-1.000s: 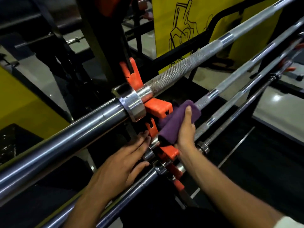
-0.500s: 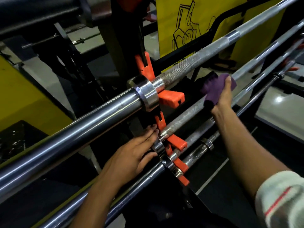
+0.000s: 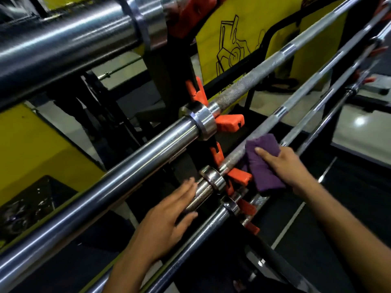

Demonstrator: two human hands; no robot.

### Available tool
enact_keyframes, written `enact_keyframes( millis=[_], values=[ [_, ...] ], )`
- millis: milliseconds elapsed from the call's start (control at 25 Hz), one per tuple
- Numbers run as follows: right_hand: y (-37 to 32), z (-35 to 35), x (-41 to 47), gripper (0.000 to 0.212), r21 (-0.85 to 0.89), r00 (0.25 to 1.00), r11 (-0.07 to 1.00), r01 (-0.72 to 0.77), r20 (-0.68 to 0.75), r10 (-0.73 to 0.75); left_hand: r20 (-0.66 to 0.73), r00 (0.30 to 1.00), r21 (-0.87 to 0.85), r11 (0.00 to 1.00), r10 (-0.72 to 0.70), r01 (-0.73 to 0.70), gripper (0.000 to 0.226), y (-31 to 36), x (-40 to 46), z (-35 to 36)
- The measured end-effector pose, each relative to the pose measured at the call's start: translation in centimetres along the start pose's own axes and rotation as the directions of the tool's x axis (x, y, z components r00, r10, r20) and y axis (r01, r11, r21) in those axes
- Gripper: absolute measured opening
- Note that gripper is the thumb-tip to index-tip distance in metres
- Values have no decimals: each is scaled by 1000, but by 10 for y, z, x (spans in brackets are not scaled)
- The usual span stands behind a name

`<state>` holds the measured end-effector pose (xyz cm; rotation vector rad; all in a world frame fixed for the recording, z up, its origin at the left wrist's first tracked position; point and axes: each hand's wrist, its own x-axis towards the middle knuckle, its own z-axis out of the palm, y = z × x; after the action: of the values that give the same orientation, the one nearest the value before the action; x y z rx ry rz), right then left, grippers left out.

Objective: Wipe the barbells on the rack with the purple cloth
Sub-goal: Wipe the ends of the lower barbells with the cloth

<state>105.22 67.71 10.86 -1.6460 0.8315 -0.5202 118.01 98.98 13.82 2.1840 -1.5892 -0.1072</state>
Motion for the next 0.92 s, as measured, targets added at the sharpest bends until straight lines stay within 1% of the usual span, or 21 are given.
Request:
enact_keyframes(
  millis=[40,80,120,160,200,240,280,320,360,440,480,520,560,600,640,680,760,800,840,880,920],
  values=[
    [-5,-10,-11,27,-95,997,994,61,-44,-66,23,1000,16,1000,6,-6,63,-4,-14,-4],
    [-14,-15,-25,22,-186,982,970,156,-77,-173,26,1000,26,1000,9,-9,63,-7,-28,-8],
    [-27,-13,-39,19,-273,949,922,275,-73,-305,12,1000,29,1000,6,-7,62,-11,-39,-12],
    [-41,-3,-51,22,-341,905,853,396,-12,-425,2,1000,31,1000,-4,4,61,-14,-49,-14],
    [-51,11,-55,29,-433,867,763,480,104,-487,-4,1000,34,999,-16,16,60,-17,-56,-14],
    [-60,29,-56,35,-562,844,641,522,229,-486,-11,1000,38,999,-26,27,59,-20,-61,-14],
    [-65,49,-54,42,-694,847,507,512,309,-432,-28,999,42,999,-32,34,60,-22,-66,-12],
    [-70,65,-51,48,-777,859,404,483,329,-393,-42,999,47,998,-35,37,61,-22,-68,-11],
    [-77,74,-48,51,-814,870,357,458,329,-367,-47,998,53,998,-35,37,60,-22,-69,-10],
    [-89,77,-41,52,-833,882,319,451,363,-300,-66,998,72,997,-23,28,58,-23,-68,-8],
    [-93,73,-37,53,-830,888,324,453,390,-243,-69,997,77,997,-17,22,60,-24,-68,-7],
    [-99,69,-34,54,-825,900,359,436,408,-156,-60,998,73,997,-16,21,62,-25,-68,-7],
    [-106,64,-31,55,-811,904,421,406,424,-55,-50,999,67,997,-20,23,65,-26,-67,-7],
    [-113,60,-28,56,-804,897,468,367,439,52,-49,999,65,998,-23,26,68,-27,-66,-8],
    [-121,57,-27,57,-817,877,461,347,456,149,-52,998,68,997,-22,25,68,-27,-66,-8],
    [-127,54,-27,57,-838,854,425,341,465,231,-53,998,72,997,-21,25,68,-26,-66,-8],
    [-136,48,-30,55,-864,828,348,365,471,303,-54,998,71,997,-29,33,67,-27,-67,-8],
    [-137,44,-35,52,-863,835,321,390,479,272,-51,998,79,996,-31,35,68,-27,-68,-9],
    [-136,41,-41,49,-852,858,317,416,483,173,-44,999,93,995,-31,35,68,-27,-68,-9],
    [-130,39,-49,45,-829,886,354,433,463,2,-41,999,108,994,-31,36,68,-28,-67,-8],
    [-122,41,-59,39,-772,890,443,456,412,-198,-41,999,119,992,-31,36,68,-28,-66,-8]
  ],
)
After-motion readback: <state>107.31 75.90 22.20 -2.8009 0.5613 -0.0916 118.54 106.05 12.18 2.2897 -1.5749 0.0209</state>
